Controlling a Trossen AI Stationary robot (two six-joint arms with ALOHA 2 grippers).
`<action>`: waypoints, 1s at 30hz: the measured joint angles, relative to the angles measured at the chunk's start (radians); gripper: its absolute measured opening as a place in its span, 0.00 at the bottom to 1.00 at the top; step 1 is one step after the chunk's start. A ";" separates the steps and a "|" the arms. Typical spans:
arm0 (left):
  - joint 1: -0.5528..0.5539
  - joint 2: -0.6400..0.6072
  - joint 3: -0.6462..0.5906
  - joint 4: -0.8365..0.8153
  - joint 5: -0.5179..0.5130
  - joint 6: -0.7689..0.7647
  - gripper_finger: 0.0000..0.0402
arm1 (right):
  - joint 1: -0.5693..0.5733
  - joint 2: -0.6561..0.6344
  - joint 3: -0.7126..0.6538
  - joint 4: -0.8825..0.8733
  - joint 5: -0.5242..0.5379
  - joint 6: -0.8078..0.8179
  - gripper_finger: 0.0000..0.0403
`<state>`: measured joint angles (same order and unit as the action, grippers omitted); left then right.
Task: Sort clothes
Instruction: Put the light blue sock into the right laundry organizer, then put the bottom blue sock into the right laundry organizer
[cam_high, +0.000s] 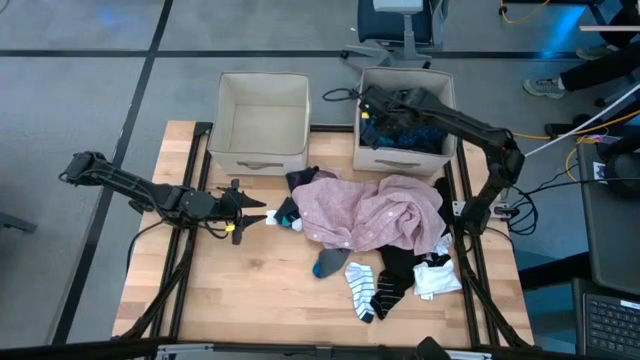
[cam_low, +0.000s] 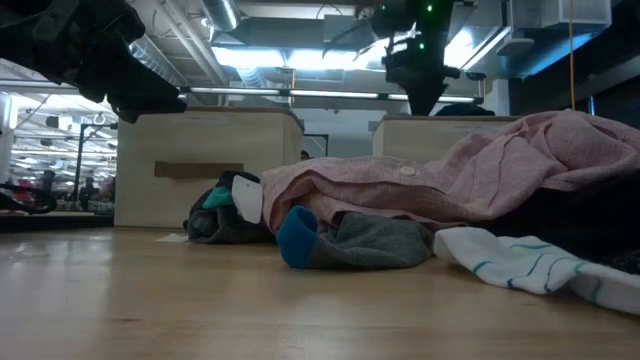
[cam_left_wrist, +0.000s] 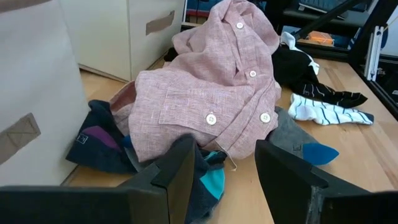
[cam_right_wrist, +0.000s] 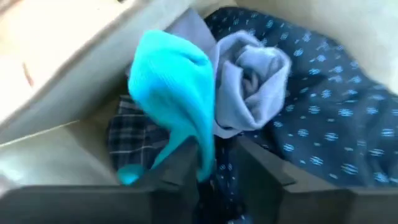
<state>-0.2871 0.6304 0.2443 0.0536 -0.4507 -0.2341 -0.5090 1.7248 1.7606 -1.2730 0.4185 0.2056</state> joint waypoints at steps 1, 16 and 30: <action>0.000 0.000 0.000 0.000 0.000 -0.001 0.40 | 0.008 0.000 0.021 -0.022 -0.001 0.000 0.35; 0.000 0.000 0.000 -0.024 -0.016 0.005 0.40 | 0.343 0.014 0.097 0.272 -0.119 -0.105 0.63; 0.000 0.000 0.000 -0.042 -0.027 0.024 0.40 | 0.577 0.251 -0.184 1.056 -0.208 -0.505 0.63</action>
<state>-0.2871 0.6308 0.2443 0.0119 -0.4774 -0.2096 0.0681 1.9759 1.5764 -0.2168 0.2100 -0.2997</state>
